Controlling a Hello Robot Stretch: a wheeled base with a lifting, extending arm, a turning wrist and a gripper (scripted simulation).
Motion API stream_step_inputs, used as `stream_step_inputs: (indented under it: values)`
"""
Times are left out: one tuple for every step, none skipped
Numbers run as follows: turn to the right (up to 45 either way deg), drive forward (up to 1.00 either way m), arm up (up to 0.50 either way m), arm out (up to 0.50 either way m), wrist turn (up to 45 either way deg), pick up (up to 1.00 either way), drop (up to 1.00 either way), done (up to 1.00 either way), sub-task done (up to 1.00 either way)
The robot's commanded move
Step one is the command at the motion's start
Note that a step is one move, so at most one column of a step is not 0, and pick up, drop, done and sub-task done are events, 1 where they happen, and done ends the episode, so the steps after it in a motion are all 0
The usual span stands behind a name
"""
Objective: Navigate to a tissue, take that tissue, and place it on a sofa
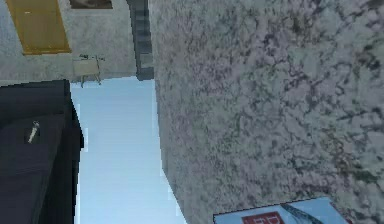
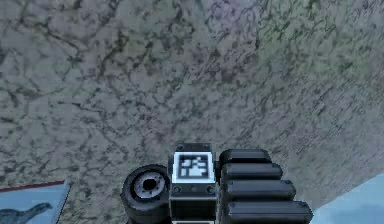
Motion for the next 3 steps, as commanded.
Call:
stream_step_inputs:
  values:
    - [-24.0,0.0,0.0,0.0,0.0,0.0,0.0,0.0,0.0]
    - [0.0,1.0,0.0,0.0,0.0,0.0,0.0,0.0,0.0]
    - [-6.0,0.0,0.0,0.0,0.0,0.0,0.0,0.0,0.0]
